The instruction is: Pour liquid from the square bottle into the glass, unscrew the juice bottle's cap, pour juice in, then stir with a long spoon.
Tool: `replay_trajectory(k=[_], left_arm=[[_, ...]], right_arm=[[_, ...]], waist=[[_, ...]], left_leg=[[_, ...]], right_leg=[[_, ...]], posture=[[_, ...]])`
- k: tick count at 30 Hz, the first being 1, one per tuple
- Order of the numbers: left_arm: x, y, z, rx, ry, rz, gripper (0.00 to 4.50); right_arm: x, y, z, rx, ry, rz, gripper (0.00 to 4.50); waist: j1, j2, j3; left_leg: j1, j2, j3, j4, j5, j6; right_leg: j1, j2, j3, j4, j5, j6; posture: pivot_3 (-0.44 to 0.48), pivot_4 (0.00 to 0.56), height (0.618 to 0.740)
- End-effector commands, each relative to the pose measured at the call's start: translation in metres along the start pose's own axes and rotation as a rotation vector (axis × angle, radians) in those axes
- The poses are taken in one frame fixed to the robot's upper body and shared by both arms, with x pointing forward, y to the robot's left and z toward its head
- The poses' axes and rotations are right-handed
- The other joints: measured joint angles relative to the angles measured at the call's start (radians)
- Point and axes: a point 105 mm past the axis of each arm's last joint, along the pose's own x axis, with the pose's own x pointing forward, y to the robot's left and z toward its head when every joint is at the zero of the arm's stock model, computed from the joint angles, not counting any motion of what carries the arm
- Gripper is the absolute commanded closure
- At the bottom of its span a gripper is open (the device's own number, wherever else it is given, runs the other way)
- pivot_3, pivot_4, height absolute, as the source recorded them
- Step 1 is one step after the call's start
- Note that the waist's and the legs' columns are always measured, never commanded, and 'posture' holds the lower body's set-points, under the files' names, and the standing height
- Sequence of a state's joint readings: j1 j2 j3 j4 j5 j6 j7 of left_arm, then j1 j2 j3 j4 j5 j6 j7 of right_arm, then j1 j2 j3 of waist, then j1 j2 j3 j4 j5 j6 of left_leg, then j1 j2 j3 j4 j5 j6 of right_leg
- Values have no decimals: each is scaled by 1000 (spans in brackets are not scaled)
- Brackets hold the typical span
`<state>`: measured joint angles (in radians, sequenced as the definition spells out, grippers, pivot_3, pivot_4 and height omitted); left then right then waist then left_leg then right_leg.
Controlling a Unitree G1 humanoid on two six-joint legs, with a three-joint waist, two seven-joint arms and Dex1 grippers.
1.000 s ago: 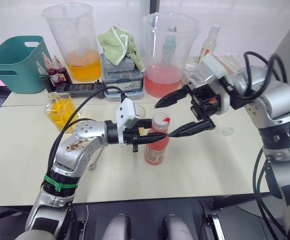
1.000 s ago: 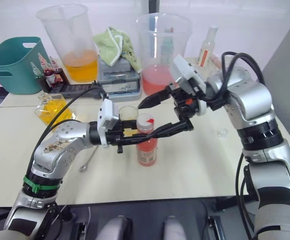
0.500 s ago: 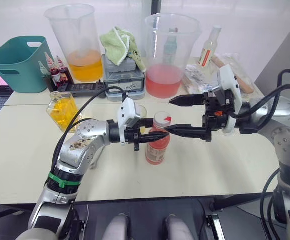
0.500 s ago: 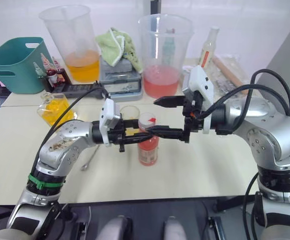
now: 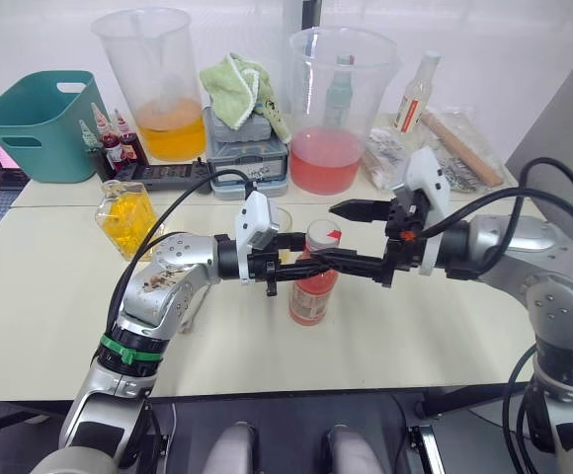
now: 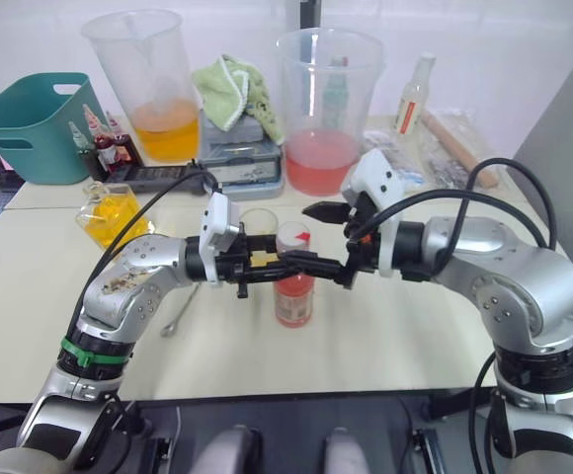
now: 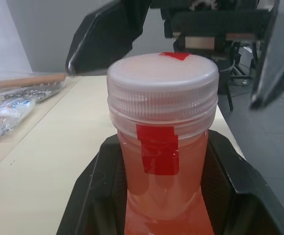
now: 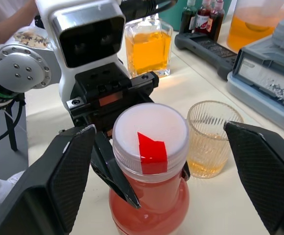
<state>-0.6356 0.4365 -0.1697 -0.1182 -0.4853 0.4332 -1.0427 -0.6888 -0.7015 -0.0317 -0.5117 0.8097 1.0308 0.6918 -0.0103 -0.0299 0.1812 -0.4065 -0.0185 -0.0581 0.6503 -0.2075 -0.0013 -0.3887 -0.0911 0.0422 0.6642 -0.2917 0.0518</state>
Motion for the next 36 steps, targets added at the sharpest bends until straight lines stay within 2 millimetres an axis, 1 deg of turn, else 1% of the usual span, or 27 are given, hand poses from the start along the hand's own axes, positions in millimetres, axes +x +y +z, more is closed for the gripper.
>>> replay_trajectory(k=[1,3,7,8,9,12,15,17,21,25,31,33,34,36], left_arm=[[1,0,-6,-7,37,1,3013],[1,0,-6,-6,37,1,3013],[1,0,-4,-5,38,4,3013],[1,0,-4,-5,37,4,3013],[2,0,-3,-5,37,3,3013],[2,0,-3,-3,38,2,3013],[2,2,-1,-2,36,1,3013],[3,2,1,-1,35,-2,3013],[1,-1,5,6,36,-13,3013],[-1,-1,7,12,41,-7,3013],[-3,-1,7,12,44,6,3013],[-3,-1,7,11,43,9,3013],[-2,-2,7,10,43,8,3013],[-2,-2,7,8,42,8,3013]], right_arm=[[-1,2,9,-34,-39,1,577],[0,3,11,-31,-49,12,1158],[1,6,16,-19,-86,45,2531],[1,7,16,-19,-90,57,2766],[1,9,17,-20,-89,69,2791],[0,13,15,-32,-72,116,2791],[-1,18,11,-88,-25,240,2791],[-2,16,7,-131,-2,306,2791],[1,3,5,-234,34,451,2791],[7,-7,10,-302,42,531,2791],[14,-6,25,-313,22,649,2791],[14,-5,29,-304,19,675,1770],[13,-4,31,-297,17,686,1509],[11,-4,34,-312,12,688,811]], waist=[[0,0,0],[0,0,0],[-1,0,0],[-1,0,0],[-1,0,0],[-1,0,0],[-1,0,0],[-1,0,0],[-4,0,0],[-5,0,0],[-4,0,0],[-4,0,0],[-5,0,0],[-5,0,0]], left_leg=[[0,0,0,0,0,0],[0,0,0,0,0,0],[0,0,0,0,0,0],[0,0,0,0,0,0],[0,0,0,0,0,0],[0,0,0,0,0,0],[0,0,0,0,0,0],[0,-1,1,0,0,0],[0,-1,3,0,0,0],[0,-1,3,0,0,0],[-1,0,0,0,0,0],[-2,0,0,0,0,0],[-2,0,0,0,0,0],[-2,0,0,-1,0,0]], right_leg=[[0,0,0,0,0,0],[0,0,0,0,0,0],[0,0,0,0,0,0],[0,0,0,0,0,0],[0,0,0,0,0,0],[0,0,0,0,0,0],[0,0,0,0,0,0],[0,0,0,-1,0,0],[0,1,-1,-1,0,0],[0,1,-1,-1,0,0],[-2,1,0,0,0,0],[-3,0,0,0,0,0],[-4,0,0,0,0,0],[-4,0,0,1,0,0]], posture=[[0,150,740],[0,150,740],[0,150,740],[0,150,740],[0,150,740],[0,150,740],[0,150,740],[0,150,740],[0,150,740],[0,150,740],[0,150,740],[0,150,740],[0,150,740],[0,150,740]])
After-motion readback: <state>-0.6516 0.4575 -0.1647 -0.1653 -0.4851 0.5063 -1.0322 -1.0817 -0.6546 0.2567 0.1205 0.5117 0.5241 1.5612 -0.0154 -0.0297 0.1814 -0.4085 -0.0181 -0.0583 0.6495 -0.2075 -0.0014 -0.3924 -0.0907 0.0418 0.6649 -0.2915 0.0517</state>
